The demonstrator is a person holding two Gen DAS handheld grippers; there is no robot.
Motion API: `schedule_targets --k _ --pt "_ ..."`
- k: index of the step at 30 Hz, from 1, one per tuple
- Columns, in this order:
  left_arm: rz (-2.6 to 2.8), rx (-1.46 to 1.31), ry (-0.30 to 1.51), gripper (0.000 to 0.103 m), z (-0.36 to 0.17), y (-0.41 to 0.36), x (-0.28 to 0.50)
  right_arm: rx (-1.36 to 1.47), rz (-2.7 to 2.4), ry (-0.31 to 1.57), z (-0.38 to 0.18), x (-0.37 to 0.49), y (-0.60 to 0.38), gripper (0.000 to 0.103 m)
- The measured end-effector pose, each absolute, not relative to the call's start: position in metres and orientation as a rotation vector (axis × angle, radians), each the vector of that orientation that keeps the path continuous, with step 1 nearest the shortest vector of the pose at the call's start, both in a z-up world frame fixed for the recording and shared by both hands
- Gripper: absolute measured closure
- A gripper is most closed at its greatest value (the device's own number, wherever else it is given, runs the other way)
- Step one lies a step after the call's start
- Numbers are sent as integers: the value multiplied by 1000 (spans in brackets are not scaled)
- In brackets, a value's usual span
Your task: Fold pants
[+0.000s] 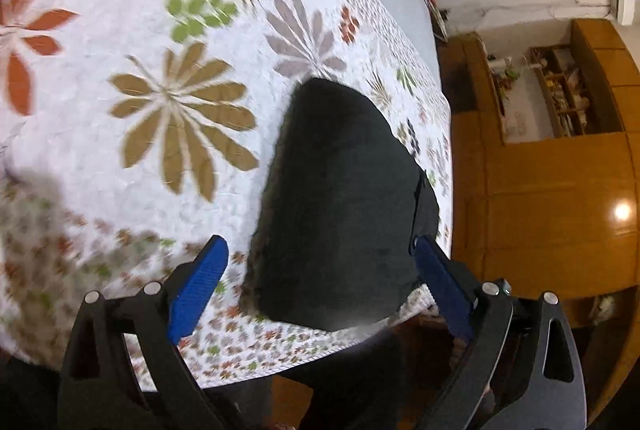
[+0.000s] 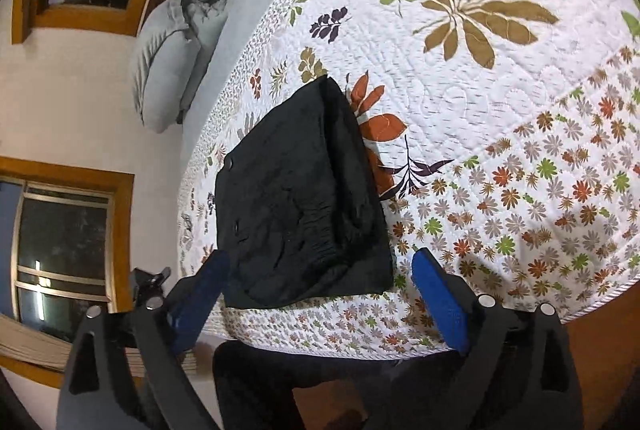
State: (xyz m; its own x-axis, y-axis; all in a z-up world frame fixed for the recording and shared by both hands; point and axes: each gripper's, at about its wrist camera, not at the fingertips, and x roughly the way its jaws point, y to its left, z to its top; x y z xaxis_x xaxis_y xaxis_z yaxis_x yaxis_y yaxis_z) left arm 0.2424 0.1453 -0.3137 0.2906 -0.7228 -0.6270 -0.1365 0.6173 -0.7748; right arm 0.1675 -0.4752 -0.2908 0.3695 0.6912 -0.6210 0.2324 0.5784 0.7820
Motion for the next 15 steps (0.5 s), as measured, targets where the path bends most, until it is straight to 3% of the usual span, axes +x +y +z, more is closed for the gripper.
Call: schedule_targets --k 15 --pt "-624 -887 1316 9 -360 110 309 999 499 1300 -338 227 -451 4"
